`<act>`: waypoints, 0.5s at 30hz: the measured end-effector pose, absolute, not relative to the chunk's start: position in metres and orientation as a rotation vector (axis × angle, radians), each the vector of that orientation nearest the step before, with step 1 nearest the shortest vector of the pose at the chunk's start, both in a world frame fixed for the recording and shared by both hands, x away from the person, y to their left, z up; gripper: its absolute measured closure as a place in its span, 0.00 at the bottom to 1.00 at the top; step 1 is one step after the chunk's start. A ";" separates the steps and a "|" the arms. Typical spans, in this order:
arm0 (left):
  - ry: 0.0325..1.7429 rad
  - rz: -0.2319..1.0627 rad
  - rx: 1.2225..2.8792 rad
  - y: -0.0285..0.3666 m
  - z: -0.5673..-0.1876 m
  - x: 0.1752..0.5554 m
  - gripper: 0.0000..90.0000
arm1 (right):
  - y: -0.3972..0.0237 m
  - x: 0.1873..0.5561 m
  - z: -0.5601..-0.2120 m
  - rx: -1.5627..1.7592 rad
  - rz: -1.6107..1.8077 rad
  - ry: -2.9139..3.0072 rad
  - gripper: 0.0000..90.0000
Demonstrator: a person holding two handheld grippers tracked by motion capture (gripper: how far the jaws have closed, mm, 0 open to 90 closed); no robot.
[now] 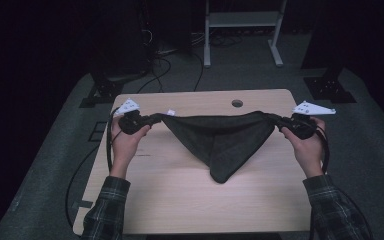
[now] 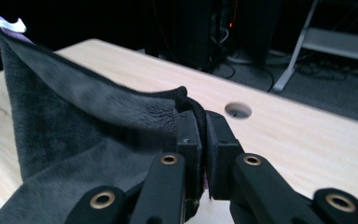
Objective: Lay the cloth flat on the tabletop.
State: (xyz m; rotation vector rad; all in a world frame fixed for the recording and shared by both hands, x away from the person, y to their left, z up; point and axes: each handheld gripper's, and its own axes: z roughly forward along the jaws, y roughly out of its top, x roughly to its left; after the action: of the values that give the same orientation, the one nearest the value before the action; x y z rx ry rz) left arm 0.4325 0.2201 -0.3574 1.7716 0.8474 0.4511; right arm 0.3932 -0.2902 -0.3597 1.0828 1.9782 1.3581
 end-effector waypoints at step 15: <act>0.780 0.604 1.637 0.236 -0.284 0.430 0.95 | -0.286 0.405 -0.294 0.990 1.420 1.820 0.96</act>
State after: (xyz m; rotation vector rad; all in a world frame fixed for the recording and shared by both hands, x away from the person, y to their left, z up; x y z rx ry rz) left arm 0.4299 0.2361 -0.2836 1.6369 0.7800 0.6041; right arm 0.4045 -0.2865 -0.2937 0.9901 1.8202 1.4195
